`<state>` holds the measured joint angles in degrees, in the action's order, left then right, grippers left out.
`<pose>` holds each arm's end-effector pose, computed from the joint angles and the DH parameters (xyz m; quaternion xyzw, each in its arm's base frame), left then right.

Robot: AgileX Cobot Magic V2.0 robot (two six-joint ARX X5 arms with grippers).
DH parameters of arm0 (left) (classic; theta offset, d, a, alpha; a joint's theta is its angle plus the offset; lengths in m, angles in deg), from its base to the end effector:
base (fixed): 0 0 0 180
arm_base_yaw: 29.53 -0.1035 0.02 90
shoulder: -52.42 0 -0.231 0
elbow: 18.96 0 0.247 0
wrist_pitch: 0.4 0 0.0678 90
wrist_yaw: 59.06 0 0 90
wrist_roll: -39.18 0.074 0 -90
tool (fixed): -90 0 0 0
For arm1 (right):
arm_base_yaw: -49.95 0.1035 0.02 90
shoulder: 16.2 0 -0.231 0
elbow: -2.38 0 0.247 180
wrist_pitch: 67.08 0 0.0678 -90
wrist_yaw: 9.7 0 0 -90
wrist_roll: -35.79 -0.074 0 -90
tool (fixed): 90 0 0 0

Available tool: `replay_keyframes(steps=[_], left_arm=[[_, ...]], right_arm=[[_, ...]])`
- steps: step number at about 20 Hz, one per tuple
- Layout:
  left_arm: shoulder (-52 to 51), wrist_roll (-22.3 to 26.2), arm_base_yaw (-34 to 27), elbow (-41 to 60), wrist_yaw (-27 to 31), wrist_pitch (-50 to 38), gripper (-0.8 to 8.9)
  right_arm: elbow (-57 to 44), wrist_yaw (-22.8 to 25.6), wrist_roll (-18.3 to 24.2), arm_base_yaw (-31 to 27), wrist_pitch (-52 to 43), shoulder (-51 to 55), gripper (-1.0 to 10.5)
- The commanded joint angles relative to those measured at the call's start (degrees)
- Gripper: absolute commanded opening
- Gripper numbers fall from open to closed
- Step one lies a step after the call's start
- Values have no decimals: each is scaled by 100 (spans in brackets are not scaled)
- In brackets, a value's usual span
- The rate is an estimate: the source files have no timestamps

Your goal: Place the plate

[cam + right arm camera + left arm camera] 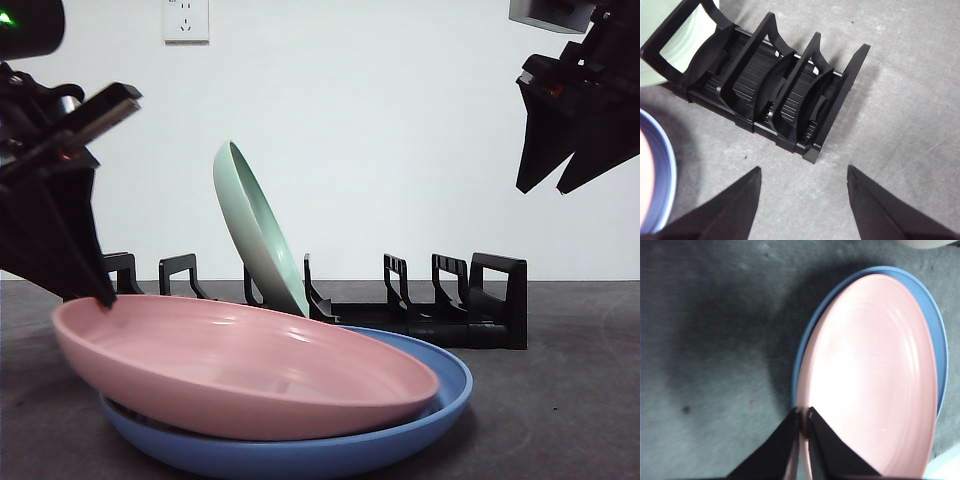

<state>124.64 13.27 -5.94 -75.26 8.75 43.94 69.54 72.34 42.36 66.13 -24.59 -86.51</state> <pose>0.2221 -0.1275 0.1374 -0.1727 0.5646 -0.2153 0.7779 0.2732 0.0899 0.2065 -0.0794 0.3752 0.2146 0.8983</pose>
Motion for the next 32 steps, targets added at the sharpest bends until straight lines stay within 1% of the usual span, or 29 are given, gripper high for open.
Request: replay_keyframes(steps=[1,3,5,10,15,18,21,23,26,28,30,32], left_arm=[[199,-256,140,-20,33,-251,12],[289,-402,256,-20,256,-369,11],[348,-450,345,-20,470,-389,11],[450,-498,391,-20,485,-452,47],[442,-455,391,-22,442,-444,285],[186,-271,367,-28,411,-402,289],[-490,168,221,-48,422,-365,288],[-1034,693,37,-48,533,-319,288],[-1926,1543,-216,-48,1178,-155,287],[-2481,2031,-380,-48,1550,-81,286],[-2997,2516,-522,-48,1740,-24,285],[-3432,2876,-616,-48,1792,31,285]], right_arm=[[59,-15,-57,35,-50,-28,273],[59,-17,-57,35,-50,-28,273],[59,-17,-57,35,-50,-28,273],[59,-17,-57,35,-48,-28,273],[59,-22,-57,35,-46,-28,273],[59,-177,-63,39,-46,-28,273],[59,-420,-197,120,-50,-28,273],[63,-428,-282,249,-50,-28,273],[142,-426,-328,540,-55,-31,273],[345,-461,-619,767,-50,-48,273],[745,-717,-1143,994,2,-146,273],[1353,-1012,-1657,1222,125,-433,273]])
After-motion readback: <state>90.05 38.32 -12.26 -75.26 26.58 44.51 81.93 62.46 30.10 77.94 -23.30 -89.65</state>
